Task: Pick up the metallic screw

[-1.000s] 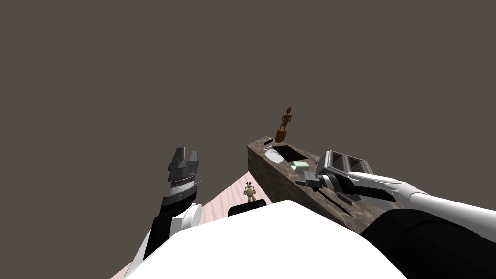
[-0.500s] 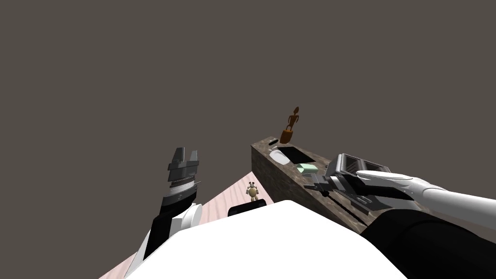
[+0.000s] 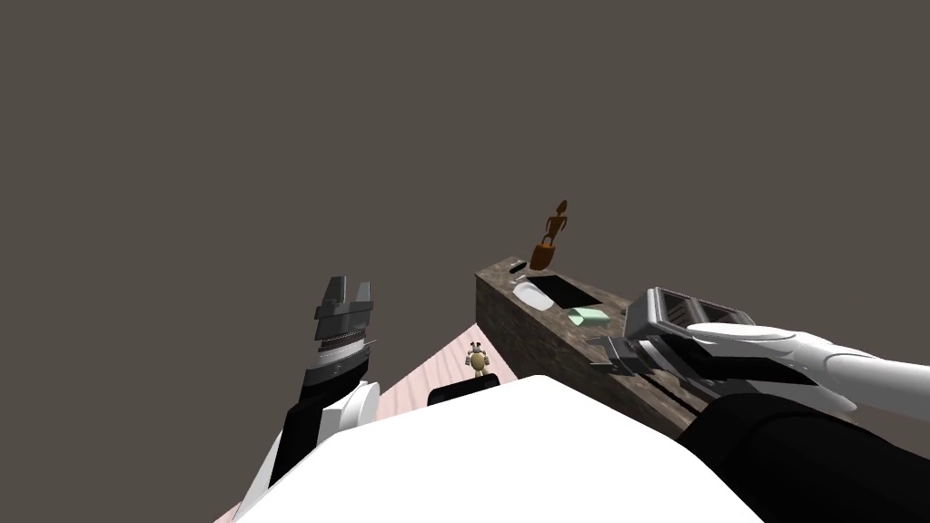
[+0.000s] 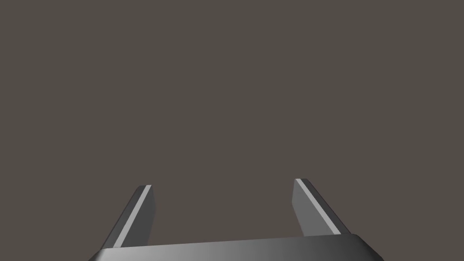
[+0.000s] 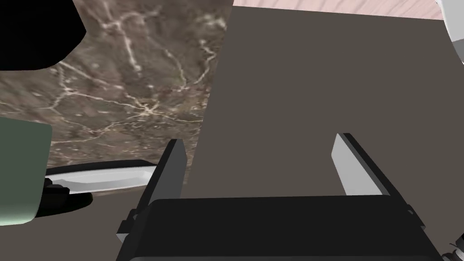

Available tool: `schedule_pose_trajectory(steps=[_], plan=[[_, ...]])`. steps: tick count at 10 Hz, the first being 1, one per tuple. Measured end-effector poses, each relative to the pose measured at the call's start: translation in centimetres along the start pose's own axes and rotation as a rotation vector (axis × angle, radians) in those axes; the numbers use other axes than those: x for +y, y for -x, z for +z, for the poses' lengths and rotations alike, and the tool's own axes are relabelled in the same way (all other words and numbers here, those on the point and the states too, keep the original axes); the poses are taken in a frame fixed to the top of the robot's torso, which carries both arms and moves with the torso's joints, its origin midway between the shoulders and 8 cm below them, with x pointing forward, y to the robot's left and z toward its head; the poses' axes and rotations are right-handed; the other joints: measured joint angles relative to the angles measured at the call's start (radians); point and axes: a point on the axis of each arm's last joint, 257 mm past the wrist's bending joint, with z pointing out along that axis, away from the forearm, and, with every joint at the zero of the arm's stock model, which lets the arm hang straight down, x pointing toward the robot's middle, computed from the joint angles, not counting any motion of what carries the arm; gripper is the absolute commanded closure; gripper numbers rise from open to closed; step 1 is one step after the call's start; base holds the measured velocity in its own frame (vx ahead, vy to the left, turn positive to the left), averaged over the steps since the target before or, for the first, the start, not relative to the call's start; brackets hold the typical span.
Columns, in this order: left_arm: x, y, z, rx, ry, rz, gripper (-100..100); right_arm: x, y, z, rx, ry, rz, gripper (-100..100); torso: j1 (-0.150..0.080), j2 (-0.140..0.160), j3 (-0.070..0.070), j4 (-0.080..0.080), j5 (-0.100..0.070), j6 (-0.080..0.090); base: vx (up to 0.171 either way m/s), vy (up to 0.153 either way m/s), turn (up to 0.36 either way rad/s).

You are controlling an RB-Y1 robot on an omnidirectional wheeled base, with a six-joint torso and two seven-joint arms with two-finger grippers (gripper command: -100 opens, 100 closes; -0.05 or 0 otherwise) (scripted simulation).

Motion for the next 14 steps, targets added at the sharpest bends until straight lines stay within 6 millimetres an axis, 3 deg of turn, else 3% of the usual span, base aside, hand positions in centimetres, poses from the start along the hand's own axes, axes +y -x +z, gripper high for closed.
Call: schedule_pose_trajectory(steps=[8, 11, 14], plan=[[0.0, 0.0, 0.0, 0.0, 0.0, 0.0, 0, -2.3, -6.6, -2.9, 0.221, -0.086, 0.025, -100, -0.008, 0.001, 0.001, 0.0, -0.002, 0.0, 0.069, 0.023, -0.072], [0.0, 0.0, 0.0, 0.0, 0.0, 0.0, 0, -3.6, -9.9, -4.9, 0.328, -0.142, 0.034, -100, -0.013, -0.001, -0.001, 0.0, -0.003, 0.0, 0.108, -0.066, -0.105], [0.0, 0.0, 0.0, 0.0, 0.0, 0.0, 0, -3.6, -13.7, -6.6, 0.431, -0.179, 0.062, -100, -0.014, 0.006, 0.003, 0.001, -0.003, 0.001, 0.005, -0.071, -0.153]])
